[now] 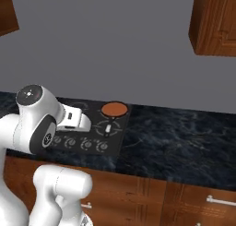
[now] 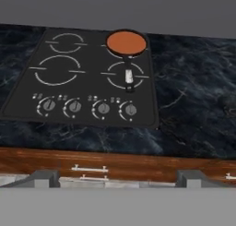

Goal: Retrieve the fish from the fridge and place it on the saucepan with marinade on the stove.

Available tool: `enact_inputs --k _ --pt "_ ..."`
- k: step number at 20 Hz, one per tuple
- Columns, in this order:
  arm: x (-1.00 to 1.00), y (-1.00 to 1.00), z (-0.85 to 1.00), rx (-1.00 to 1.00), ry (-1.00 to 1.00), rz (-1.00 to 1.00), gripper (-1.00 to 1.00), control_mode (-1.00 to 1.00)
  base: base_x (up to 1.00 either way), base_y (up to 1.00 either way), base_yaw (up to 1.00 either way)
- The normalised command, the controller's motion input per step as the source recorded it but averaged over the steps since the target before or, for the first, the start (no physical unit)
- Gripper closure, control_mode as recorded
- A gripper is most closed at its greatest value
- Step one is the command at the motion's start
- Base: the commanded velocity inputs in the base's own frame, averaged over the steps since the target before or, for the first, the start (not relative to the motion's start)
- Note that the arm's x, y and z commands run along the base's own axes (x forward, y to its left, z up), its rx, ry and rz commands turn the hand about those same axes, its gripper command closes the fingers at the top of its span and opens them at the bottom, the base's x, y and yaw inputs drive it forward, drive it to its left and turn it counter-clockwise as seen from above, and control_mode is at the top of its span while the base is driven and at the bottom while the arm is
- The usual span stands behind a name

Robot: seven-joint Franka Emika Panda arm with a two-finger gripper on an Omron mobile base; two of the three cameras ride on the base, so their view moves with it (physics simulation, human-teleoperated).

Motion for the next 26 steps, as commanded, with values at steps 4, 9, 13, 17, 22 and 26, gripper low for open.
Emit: enact_inputs --k 4,9,13,17,22,26 --pt "0.0 0.0 0.0 0.0 0.0 0.0 -1.0 1.0 -0.78 0.0 0.0" --pt "0.0 0.0 0.0 0.0 0.0 0.0 -1.0 1.0 -0.63 0.0 0.0" --pt "0.0 0.0 0.0 0.0 0.0 0.0 -1.0 1.0 -0.68 0.0 0.02" --pt "0.0 0.0 0.0 0.0 0.0 0.0 -1.0 1.0 -0.7 0.0 0.06" --pt "0.0 0.0 0.0 0.0 0.0 0.0 -1.0 1.0 -0.79 -0.1 0.03" --pt "0.0 0.0 0.0 0.0 0.0 0.0 -1.0 1.0 -0.64 -0.28 -0.02"
